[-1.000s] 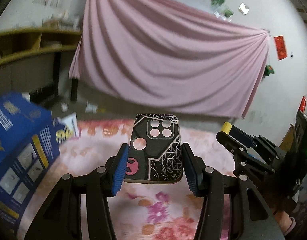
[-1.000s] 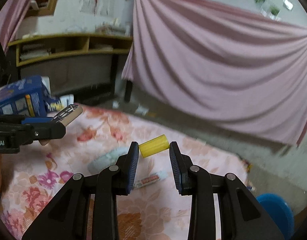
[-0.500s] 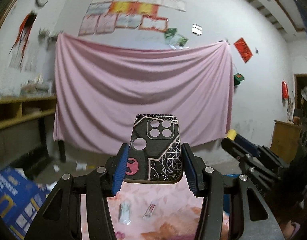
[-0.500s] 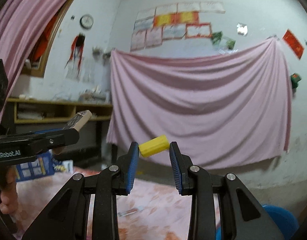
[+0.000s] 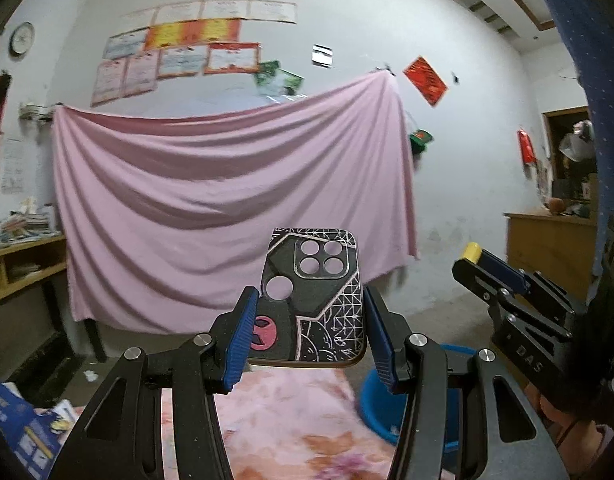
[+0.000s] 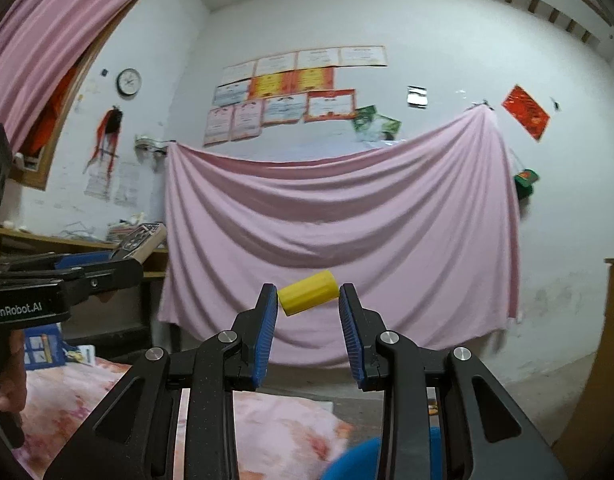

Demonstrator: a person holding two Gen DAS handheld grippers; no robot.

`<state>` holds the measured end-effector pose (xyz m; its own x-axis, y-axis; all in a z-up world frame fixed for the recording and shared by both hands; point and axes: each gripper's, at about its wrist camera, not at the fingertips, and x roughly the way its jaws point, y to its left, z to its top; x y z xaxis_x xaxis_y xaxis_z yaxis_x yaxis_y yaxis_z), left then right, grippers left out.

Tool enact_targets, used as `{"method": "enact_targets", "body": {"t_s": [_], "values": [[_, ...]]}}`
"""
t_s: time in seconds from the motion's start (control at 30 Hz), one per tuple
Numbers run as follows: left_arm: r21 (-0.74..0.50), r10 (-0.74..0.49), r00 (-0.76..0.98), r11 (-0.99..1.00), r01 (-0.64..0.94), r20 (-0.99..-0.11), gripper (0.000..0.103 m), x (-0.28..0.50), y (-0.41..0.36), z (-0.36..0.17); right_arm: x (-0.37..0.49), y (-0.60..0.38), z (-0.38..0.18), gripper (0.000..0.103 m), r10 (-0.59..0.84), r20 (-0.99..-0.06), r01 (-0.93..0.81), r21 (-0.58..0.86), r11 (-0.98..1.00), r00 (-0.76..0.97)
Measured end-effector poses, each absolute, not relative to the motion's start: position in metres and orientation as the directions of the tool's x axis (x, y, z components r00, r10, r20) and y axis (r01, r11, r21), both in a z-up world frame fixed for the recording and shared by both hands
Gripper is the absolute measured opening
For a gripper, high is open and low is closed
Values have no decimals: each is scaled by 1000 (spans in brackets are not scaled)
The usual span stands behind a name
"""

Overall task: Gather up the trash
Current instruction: 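Lift the phone case and sponge and carry both over the blue basin, then open both tools to drop the phone case and sponge into the basin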

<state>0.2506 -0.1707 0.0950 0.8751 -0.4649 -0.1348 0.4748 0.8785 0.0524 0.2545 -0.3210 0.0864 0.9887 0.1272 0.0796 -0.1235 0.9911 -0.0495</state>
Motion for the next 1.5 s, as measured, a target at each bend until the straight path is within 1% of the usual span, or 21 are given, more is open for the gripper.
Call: {"method": "enact_targets", "body": {"t_s": [0.2,0.33,0.47,0.7,0.97,1.13,1.3,1.5], "values": [[18,-526,829,842,539,-191,46,260,-213,96,246,-358,88,30,48,70,-48,3,999,996],[-4,-550,805,826,563,-222,46,265,-232,94,247,-380,87,30,0,41,-1,44,999,999],[-21,-564,783,814,580,-263,46,276,-247,90,251,-397,83,30,-32,-11,33,80,996,999],[-80,-585,718,793,604,-378,46,297,-273,74,264,-414,73,30,-80,-135,94,106,990,988],[-165,-605,632,772,613,-485,46,317,-292,62,276,-430,62,30,-99,-242,137,142,980,965],[-201,-607,586,767,610,-536,46,331,-302,62,286,-438,53,30,-98,-309,153,156,976,946],[-209,-601,558,764,610,-572,46,337,-307,60,292,-448,45,30,-92,-362,167,183,969,927],[-223,-605,536,759,611,-590,47,343,-312,55,295,-456,40,30,-90,-398,184,205,961,913]]}}
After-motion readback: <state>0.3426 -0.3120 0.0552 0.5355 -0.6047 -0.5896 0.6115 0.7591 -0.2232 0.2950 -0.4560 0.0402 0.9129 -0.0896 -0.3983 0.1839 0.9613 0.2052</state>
